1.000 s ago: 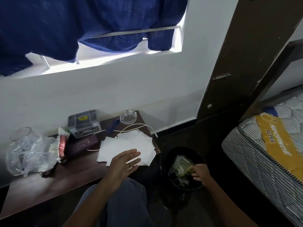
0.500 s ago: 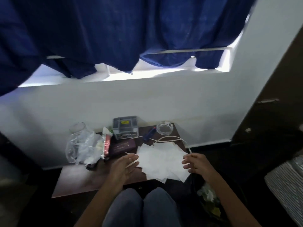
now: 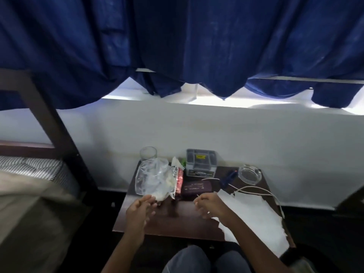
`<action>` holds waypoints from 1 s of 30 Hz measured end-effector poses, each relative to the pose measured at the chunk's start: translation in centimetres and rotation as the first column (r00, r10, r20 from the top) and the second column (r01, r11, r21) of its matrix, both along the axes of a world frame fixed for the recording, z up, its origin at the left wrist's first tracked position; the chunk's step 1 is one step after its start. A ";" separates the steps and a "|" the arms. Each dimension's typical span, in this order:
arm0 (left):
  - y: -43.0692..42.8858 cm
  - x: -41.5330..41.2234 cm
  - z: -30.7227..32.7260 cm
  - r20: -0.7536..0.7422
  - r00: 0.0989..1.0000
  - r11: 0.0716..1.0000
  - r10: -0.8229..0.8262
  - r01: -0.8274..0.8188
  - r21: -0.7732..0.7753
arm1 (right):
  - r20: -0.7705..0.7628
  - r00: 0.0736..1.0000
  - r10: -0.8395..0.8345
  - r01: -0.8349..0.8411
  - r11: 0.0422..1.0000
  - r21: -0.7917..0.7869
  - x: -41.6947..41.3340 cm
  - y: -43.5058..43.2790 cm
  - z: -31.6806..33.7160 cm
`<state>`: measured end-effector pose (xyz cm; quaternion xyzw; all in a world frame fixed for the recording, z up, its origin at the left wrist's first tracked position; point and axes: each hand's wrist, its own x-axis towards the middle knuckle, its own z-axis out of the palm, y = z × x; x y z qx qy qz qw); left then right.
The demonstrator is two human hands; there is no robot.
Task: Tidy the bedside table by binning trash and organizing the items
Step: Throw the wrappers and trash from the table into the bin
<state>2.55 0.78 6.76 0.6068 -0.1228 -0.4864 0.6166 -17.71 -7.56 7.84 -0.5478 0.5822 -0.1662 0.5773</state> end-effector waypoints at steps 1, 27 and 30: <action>-0.4 0.6 -0.5 0.093 0.993 0.998 0.068 -0.069 -0.001 | -0.016 1.000 0.016 -0.016 1.000 -0.021 1.2 -0.3 -0.1; -3.4 5.7 -3.6 0.271 0.953 0.990 0.138 -0.135 -0.033 | 0.176 0.970 -0.169 0.177 0.984 -0.030 1.7 1.9 0.5; -2.4 5.7 -2.8 0.142 0.980 0.990 0.140 -0.137 -0.029 | 0.217 0.961 -0.174 0.185 0.982 -0.030 1.4 2.6 1.3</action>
